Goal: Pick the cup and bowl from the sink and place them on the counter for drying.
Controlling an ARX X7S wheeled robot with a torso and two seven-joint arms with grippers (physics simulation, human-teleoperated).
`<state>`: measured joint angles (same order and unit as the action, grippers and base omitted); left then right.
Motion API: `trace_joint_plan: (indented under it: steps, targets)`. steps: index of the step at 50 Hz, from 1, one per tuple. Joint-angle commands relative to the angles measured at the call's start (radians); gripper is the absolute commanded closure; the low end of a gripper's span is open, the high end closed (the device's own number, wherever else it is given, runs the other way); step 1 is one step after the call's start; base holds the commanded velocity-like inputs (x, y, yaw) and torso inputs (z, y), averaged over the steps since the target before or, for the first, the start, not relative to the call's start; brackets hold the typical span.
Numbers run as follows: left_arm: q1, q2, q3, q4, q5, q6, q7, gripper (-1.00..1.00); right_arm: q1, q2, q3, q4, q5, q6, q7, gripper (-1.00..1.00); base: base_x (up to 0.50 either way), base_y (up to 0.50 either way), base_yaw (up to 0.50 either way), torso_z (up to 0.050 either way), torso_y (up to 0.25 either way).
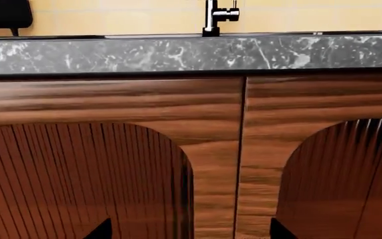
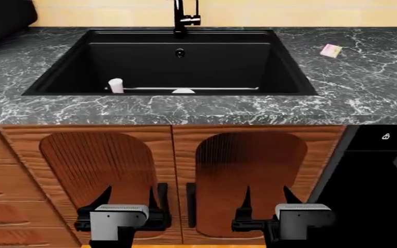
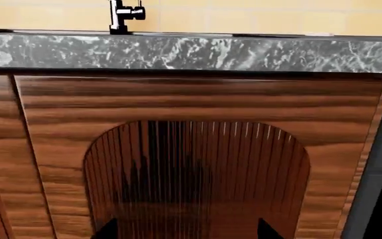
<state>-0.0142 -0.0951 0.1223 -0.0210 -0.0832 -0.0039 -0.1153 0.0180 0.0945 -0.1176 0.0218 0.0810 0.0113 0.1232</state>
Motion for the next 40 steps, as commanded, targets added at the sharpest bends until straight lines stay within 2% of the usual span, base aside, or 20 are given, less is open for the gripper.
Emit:
trace_joint_plan:
  steps: [1, 12, 40]
  targets:
    - [-0.003, -0.013, 0.017, -0.005, -0.007, 0.001, -0.015, -1.00, 0.002, 0.012, -0.014, 0.001, 0.013, 0.001, 0.014, -1.00, 0.00, 0.50, 0.00, 0.000, 0.000]
    - [-0.004, -0.025, 0.037, -0.004, -0.011, 0.007, -0.019, -1.00, 0.005, 0.021, -0.026, 0.001, 0.024, -0.007, 0.024, -1.00, 0.00, 0.46, 0.00, 0.000, 0.000]
    - [-0.006, -0.041, 0.051, 0.000, -0.036, 0.013, -0.051, -1.00, 0.009, 0.040, -0.053, 0.008, 0.035, -0.012, 0.053, -1.00, 0.00, 0.00, 0.00, 0.000, 0.000]
